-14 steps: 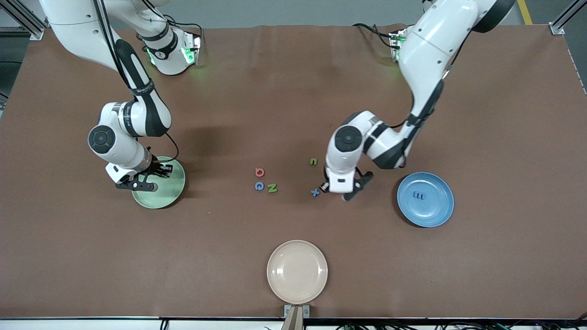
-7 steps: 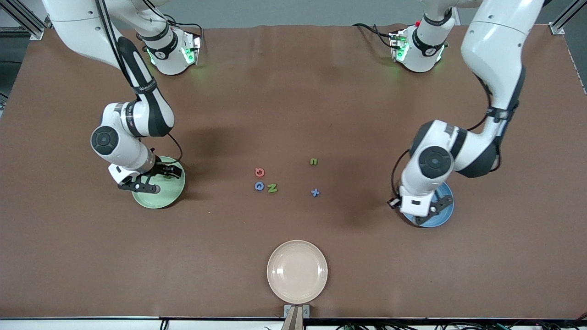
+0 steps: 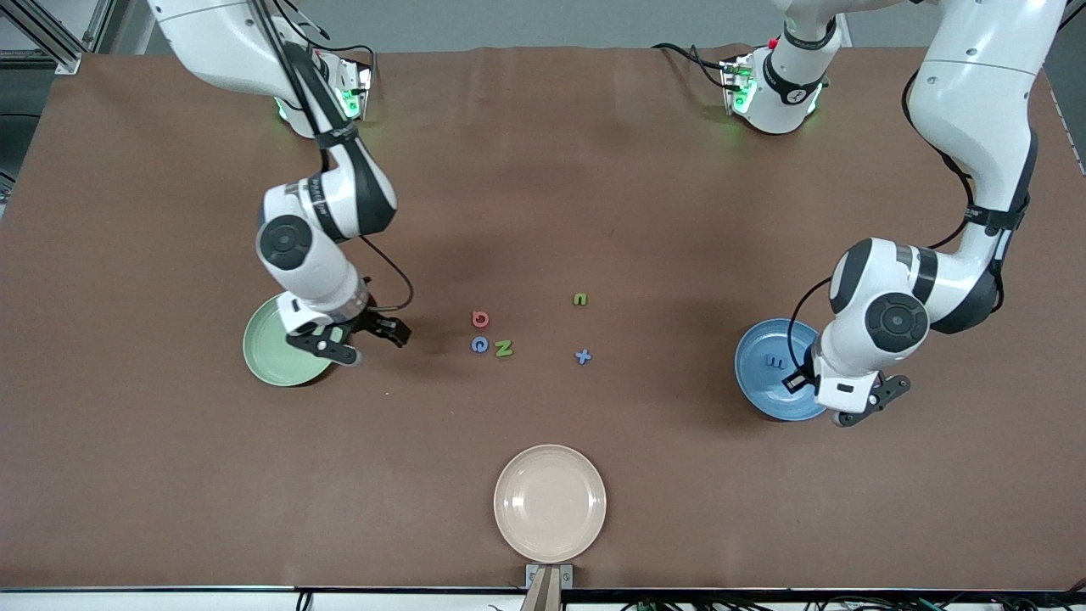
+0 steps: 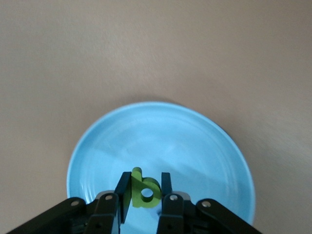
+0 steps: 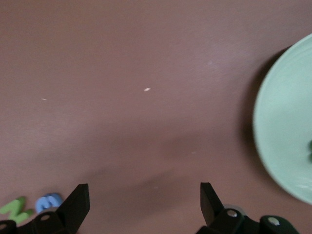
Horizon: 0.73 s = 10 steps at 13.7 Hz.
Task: Sort upper and lower case letters into plates
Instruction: 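Drop the b onto the blue plate while the right gripper grasps C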
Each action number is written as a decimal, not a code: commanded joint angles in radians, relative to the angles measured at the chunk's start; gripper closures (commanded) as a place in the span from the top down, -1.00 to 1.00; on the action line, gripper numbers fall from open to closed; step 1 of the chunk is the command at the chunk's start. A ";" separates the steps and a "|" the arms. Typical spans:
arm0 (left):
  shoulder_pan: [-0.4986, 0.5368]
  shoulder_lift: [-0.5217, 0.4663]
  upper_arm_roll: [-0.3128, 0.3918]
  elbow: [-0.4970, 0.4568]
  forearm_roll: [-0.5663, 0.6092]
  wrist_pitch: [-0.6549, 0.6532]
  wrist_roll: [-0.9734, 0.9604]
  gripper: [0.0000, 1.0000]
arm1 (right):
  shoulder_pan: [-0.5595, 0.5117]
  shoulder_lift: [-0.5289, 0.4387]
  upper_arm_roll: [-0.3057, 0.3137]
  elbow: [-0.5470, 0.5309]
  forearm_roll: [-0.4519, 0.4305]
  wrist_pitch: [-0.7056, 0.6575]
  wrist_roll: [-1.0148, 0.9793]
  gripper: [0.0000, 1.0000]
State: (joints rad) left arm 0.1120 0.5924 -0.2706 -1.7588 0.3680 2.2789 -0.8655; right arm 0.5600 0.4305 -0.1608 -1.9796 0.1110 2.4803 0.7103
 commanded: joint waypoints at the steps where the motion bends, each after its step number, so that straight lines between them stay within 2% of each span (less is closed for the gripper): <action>1: 0.006 0.004 -0.007 0.005 0.062 0.016 -0.015 0.99 | 0.058 0.149 -0.006 0.152 0.001 -0.012 0.168 1.00; 4: -0.041 -0.008 -0.042 0.007 0.052 -0.013 -0.079 1.00 | 0.104 0.246 -0.008 0.260 0.001 -0.012 0.291 1.00; 7: -0.112 0.017 -0.113 0.047 0.046 -0.022 -0.317 1.00 | 0.126 0.278 -0.008 0.289 0.001 -0.014 0.337 0.94; 8: -0.158 0.041 -0.114 0.079 0.043 -0.022 -0.381 1.00 | 0.130 0.280 -0.006 0.288 0.001 -0.014 0.342 0.86; 10: -0.265 0.117 -0.113 0.189 -0.051 -0.024 -0.542 1.00 | 0.150 0.284 -0.006 0.285 0.001 -0.014 0.369 0.72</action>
State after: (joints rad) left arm -0.0694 0.6237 -0.3886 -1.6963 0.3761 2.2803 -1.2904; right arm 0.6879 0.7090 -0.1594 -1.7070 0.1110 2.4806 1.0373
